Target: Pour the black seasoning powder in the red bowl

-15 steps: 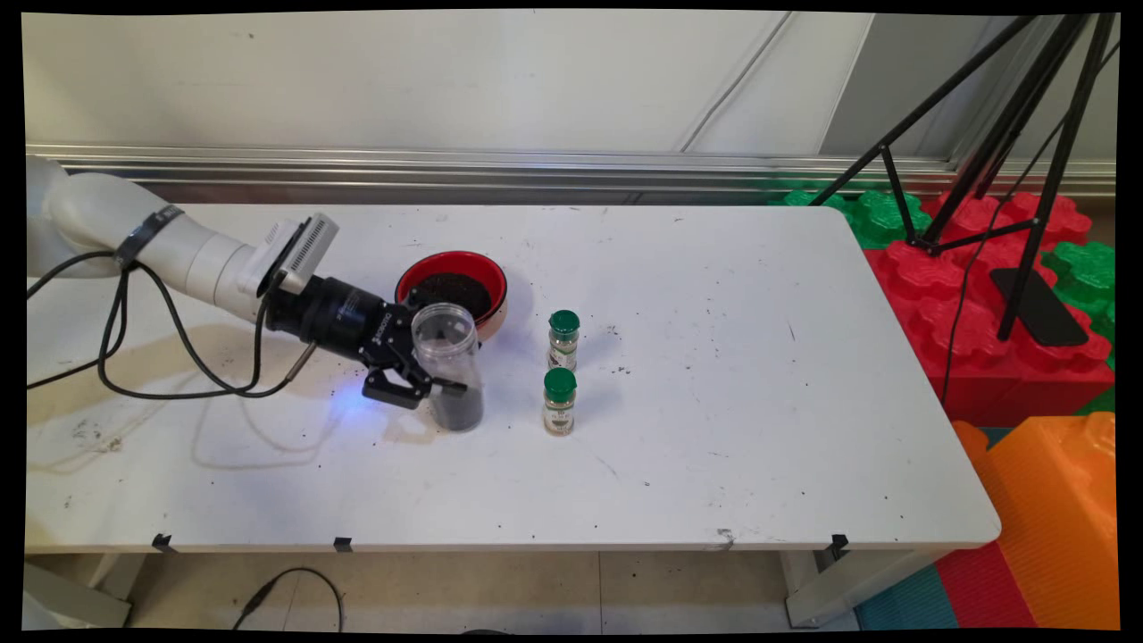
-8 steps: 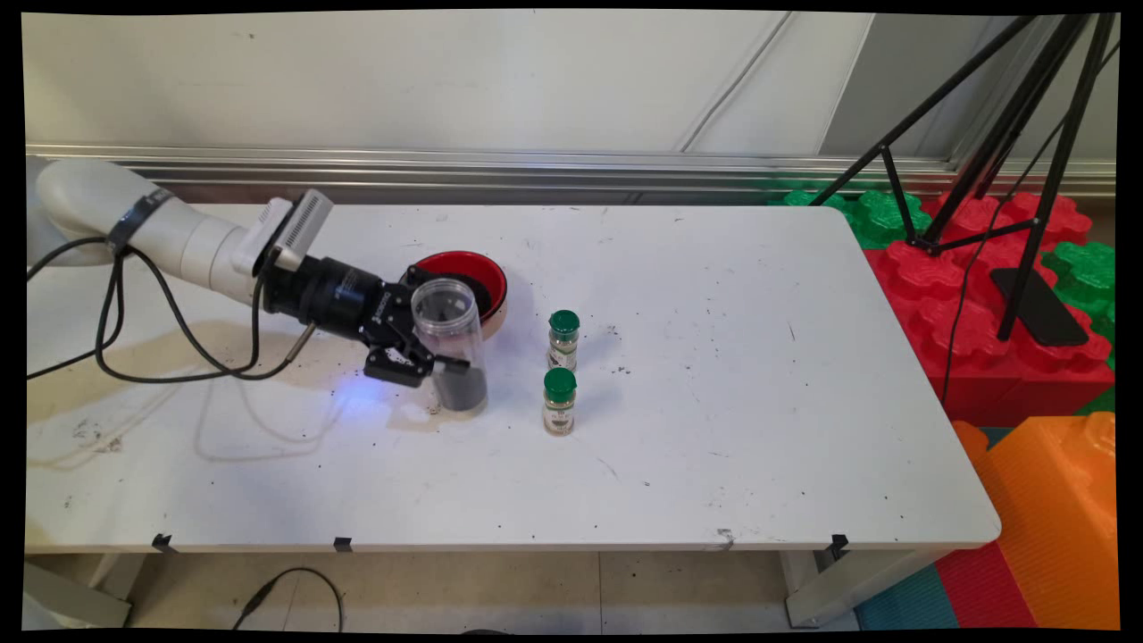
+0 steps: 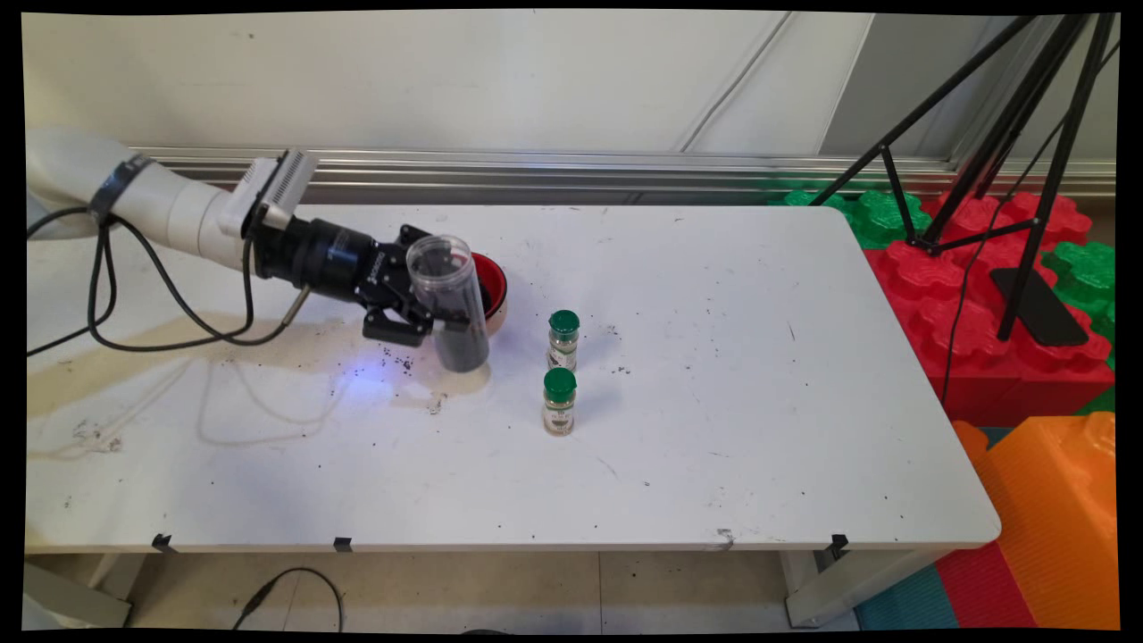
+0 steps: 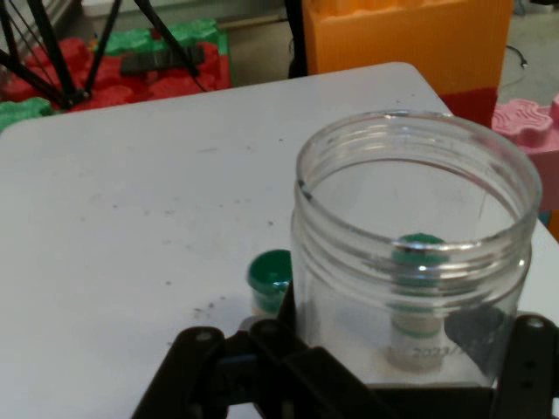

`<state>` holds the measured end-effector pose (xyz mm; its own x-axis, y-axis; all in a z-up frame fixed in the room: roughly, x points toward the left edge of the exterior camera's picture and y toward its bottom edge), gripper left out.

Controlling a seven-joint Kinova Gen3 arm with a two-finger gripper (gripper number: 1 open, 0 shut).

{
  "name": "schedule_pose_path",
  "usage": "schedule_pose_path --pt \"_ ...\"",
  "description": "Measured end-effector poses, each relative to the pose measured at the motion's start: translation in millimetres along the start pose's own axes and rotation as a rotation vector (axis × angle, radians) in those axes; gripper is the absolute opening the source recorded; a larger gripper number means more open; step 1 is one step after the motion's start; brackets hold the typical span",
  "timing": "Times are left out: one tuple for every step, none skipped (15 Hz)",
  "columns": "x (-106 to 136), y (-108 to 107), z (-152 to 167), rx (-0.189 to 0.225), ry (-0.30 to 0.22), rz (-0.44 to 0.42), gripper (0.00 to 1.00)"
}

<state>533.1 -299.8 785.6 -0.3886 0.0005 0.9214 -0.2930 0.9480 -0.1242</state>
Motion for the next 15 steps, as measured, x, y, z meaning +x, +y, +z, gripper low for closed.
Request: schedule_pose_path --pt "2.6 -2.1 -2.5 0.007 0.002 0.005 0.0" --pt "5.5 -4.5 -5.4 0.015 0.004 0.011 0.0" --pt "7.9 -7.0 -8.5 0.024 0.005 0.017 0.0" --pt "10.1 -9.1 -11.3 0.031 0.006 0.023 0.0" --pt "12.6 -11.7 -14.5 0.039 0.007 0.03 0.0" --pt "15.2 -14.2 -17.9 0.047 0.008 0.038 0.0" --pt "17.1 -16.5 -21.1 0.054 0.008 0.045 0.0" --pt "18.4 -18.0 -23.2 0.059 0.008 0.049 0.0" --pt "20.1 -20.3 -26.5 0.065 0.007 0.057 0.0" --pt "21.9 -22.9 -30.4 0.072 0.005 0.066 0.0" --pt "23.7 -25.6 -34.4 0.079 0.003 0.074 0.0" --pt "25.3 -28.6 -38.5 0.087 0.001 0.083 0.0" --pt "26.6 -31.2 -41.9 0.094 -0.001 0.09 0.0" --pt "28.0 -34.0 -45.6 0.102 -0.003 0.097 0.0" --pt "29.2 -36.7 -49.2 0.109 -0.005 0.104 0.0"
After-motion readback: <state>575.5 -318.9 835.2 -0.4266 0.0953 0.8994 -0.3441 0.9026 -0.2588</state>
